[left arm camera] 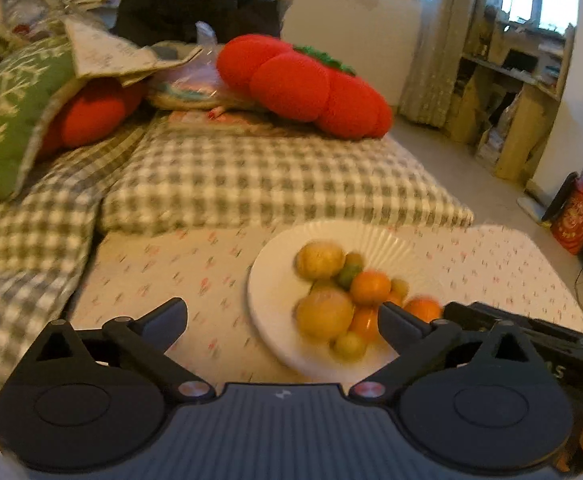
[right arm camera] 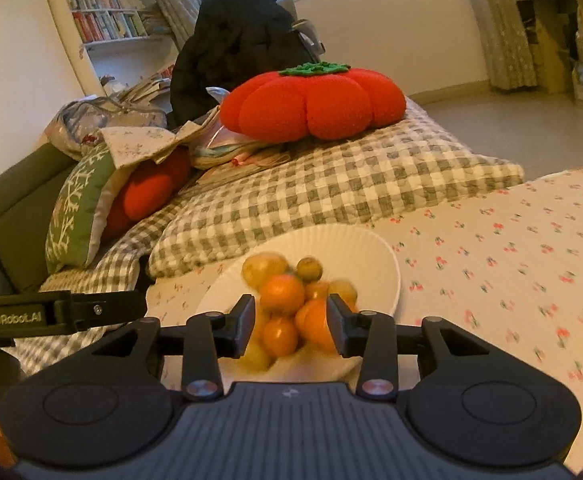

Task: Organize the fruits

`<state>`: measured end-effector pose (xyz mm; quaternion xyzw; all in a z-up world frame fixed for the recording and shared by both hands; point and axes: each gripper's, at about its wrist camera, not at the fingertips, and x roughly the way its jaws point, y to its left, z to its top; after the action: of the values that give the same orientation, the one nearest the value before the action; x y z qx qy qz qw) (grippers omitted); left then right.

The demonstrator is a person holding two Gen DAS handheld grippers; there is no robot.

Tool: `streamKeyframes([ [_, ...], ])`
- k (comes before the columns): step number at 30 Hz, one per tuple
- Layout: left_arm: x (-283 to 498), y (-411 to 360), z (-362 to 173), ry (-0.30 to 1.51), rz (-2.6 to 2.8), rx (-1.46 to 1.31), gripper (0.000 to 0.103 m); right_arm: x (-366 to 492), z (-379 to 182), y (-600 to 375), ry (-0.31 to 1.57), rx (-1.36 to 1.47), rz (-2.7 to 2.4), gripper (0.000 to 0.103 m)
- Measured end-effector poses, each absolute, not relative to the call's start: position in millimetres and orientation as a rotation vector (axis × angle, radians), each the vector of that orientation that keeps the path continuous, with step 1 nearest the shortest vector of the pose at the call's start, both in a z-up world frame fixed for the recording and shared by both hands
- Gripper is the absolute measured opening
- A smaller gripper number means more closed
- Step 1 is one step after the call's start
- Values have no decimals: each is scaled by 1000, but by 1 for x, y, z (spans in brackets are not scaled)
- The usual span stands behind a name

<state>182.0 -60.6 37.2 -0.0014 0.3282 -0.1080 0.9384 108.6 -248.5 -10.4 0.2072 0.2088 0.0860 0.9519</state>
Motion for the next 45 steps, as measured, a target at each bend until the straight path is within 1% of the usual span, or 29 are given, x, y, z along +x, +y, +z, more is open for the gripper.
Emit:
streamKeyframes([
  [5,140,-44,39,681,-123,-9,100,65,-4,-233,407,369,157,39],
  [12,72,-49,41,645,-78,45,100,19,11,-216,368,294,129,42],
  [15,45,-49,39,635,-76,29,100,-2,14,-211,354,269,113,46],
  [17,32,-49,38,635,-88,19,100,-13,14,-210,353,262,96,52],
  [24,1,-51,31,617,-67,22,100,-38,6,-209,368,266,31,53],
  [27,-10,-54,30,599,-54,43,100,-48,4,-208,368,264,16,56],
  [33,-23,-61,31,577,-52,89,100,-53,1,-206,372,235,-18,66],
  [36,-25,-64,31,558,-50,108,100,-52,1,-204,379,230,-21,77],
  [38,-25,-63,30,557,-49,106,100,-54,3,-200,368,211,-31,91],
  [41,-25,-62,30,556,-43,99,100,-57,6,-197,349,191,-44,102],
  [45,-25,-63,29,556,-35,103,100,-58,7,-194,338,174,-45,103],
])
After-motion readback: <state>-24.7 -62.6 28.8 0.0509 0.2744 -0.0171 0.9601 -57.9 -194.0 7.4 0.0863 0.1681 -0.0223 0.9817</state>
